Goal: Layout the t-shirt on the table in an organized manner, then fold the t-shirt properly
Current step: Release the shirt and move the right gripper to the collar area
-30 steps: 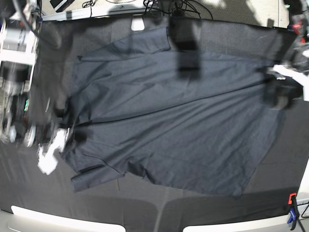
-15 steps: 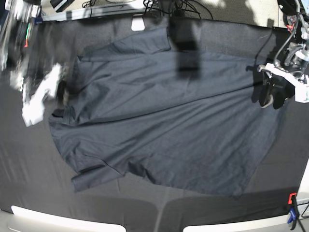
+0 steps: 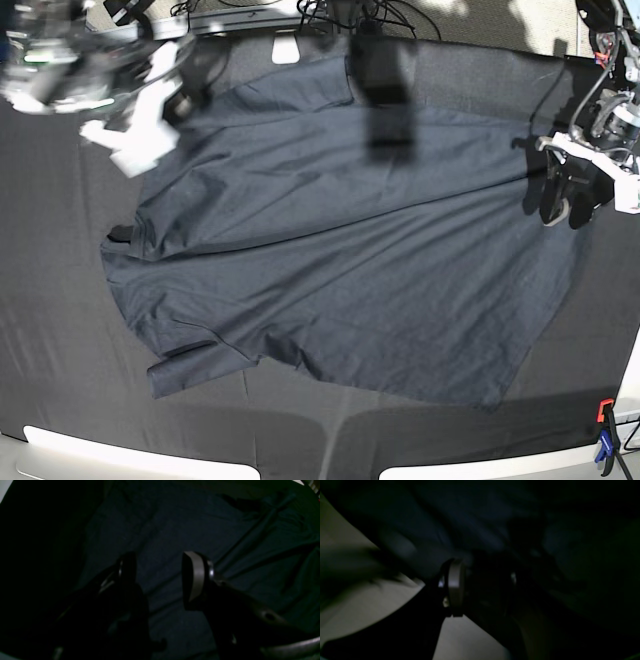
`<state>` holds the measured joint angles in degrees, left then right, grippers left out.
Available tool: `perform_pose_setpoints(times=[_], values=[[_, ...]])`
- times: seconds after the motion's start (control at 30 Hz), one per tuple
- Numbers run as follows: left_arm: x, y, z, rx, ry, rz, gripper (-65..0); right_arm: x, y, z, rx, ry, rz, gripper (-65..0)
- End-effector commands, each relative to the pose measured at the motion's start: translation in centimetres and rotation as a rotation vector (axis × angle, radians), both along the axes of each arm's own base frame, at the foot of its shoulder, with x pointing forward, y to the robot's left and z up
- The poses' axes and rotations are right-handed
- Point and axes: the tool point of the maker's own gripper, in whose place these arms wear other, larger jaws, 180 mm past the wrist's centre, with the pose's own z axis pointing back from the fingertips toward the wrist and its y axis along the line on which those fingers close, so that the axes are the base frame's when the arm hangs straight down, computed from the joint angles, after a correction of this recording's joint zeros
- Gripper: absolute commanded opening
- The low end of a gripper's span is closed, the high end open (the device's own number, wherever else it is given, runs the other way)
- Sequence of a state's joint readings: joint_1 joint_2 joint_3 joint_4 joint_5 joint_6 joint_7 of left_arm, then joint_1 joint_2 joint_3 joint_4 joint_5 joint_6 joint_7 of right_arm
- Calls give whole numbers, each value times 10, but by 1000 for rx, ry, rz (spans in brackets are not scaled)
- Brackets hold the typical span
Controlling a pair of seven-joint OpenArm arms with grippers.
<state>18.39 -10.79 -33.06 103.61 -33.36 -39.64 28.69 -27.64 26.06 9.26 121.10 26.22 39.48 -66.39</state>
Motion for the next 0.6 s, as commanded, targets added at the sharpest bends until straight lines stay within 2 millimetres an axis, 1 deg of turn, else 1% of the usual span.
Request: perform_pose_setpoints(times=[0.0,0.07,0.2,0.3,0.37,0.47,0.57], values=[[4,1,17,-2,-62,-5,-385,9,5,7,-10,-63,55,-438],[4,1,17,-2,-63,-5,-385,10,6,1,-82,-92,125,-438],[4,1,17,-1,-62,-5,-385,12,14,-5,-159,-136,227,-438],[4,1,17,-1,-62,-5,-385,14,11,-7,-225,-148,270,-438],[4,1,17,-1,-62,-5,-385,17,10,-6,-239,-157,283,-438],[4,1,17,-1,-62,-5,-385,31,2,1,-280,-193,285,-438],[4,1,17,-1,-62,-5,-385,40,1,7,-279,-216,289,-438]])
